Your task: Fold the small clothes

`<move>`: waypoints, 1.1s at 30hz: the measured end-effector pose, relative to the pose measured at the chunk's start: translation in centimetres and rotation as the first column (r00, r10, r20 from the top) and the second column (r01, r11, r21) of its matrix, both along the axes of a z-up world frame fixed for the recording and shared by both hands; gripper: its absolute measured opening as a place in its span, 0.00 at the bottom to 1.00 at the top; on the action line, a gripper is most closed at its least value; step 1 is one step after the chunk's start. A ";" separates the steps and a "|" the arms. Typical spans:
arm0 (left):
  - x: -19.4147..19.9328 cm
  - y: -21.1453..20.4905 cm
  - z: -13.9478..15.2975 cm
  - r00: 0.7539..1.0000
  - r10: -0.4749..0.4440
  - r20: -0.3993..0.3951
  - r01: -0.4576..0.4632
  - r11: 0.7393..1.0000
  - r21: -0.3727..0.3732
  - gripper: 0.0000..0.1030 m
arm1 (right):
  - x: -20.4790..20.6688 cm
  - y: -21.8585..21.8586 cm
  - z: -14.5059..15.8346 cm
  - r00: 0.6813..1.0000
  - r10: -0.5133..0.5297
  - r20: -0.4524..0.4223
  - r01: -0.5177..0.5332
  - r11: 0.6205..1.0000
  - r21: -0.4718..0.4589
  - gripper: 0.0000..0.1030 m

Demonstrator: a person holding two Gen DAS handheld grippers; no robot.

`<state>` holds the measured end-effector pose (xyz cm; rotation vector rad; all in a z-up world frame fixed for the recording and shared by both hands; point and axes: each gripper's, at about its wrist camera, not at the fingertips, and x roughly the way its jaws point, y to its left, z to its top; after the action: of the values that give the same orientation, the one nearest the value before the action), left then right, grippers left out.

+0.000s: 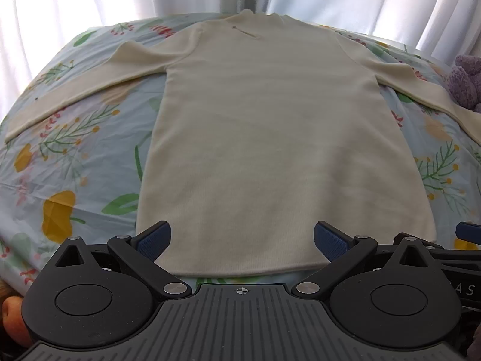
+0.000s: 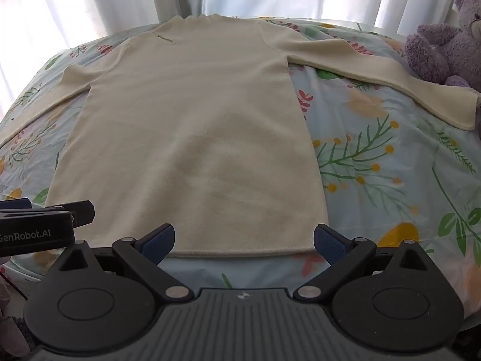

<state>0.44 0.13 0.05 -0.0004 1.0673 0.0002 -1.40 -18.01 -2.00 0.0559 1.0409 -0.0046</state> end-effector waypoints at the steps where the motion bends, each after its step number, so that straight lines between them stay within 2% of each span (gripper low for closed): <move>1: 0.0 0.0 0.0 1.000 0.001 0.000 -0.001 1.000 0.000 1.00 | 0.0 0.0 0.0 1.000 0.000 0.001 0.000 1.000 0.000 0.96; 33: -0.2 0.3 0.2 1.000 0.014 0.003 -0.014 1.000 -0.003 1.00 | 0.2 0.1 0.0 1.000 -0.001 -0.011 0.001 1.000 0.004 0.96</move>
<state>0.27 0.46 0.24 -0.0108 1.0644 0.0112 -1.24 -17.95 -2.03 0.0601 1.0522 -0.0036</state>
